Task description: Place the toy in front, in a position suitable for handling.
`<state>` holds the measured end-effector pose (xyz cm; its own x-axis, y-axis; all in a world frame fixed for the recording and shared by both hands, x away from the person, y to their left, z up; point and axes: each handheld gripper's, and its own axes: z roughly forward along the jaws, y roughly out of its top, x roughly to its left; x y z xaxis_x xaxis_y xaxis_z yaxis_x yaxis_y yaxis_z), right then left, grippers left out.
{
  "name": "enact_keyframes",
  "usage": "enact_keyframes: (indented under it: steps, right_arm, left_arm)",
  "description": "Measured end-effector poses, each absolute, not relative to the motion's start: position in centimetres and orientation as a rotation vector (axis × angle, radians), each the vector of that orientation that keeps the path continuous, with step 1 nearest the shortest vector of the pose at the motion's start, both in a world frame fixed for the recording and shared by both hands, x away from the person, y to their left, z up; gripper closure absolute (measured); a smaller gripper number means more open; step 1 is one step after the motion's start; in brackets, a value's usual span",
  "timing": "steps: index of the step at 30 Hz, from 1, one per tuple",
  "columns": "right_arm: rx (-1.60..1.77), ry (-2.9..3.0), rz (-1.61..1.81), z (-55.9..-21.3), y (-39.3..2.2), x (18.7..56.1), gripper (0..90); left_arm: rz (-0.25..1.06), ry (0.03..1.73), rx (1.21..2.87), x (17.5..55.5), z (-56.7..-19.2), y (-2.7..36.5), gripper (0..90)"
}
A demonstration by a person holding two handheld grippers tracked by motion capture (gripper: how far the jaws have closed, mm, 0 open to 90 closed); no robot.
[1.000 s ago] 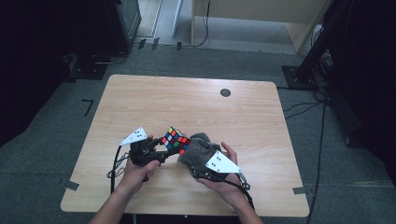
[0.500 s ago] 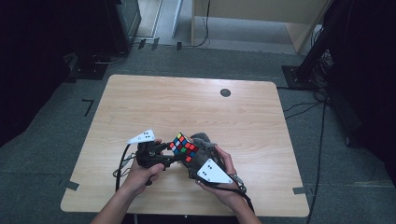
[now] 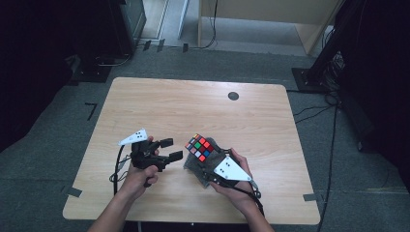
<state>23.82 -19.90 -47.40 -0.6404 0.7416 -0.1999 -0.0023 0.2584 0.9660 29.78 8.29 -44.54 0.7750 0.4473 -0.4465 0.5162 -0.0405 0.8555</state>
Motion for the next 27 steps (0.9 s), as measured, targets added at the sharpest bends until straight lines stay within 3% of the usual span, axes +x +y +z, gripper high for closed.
enact_keyframes:
  steps: [3, 8, 16, 21, 27]
  right_arm:
    - [0.767, 1.915, 1.489, -46.3, -20.5, 23.8, 34.2]
    - [0.886, 1.919, 1.568, -45.3, -20.6, 23.7, 34.3]
    - [1.057, 1.948, 1.636, -44.7, -19.7, 23.5, 34.3]
    - [1.113, 1.983, 1.633, -44.7, -18.9, 23.2, 34.3]
    - [1.201, 2.010, 1.638, -44.8, -18.4, 23.1, 34.3]
  left_arm:
    - [0.035, 0.753, 1.741, 29.5, -44.8, 7.9, 6.4]
    - [0.311, 0.650, 1.873, 28.0, -45.2, 6.1, 5.5]
    - [0.640, 0.516, 1.941, 26.0, -45.7, 3.8, 5.7]
    - [0.730, 0.438, 1.969, 25.2, -46.0, 3.0, 8.9]
    - [0.741, 0.367, 1.970, 24.5, -46.0, 2.3, 15.9]
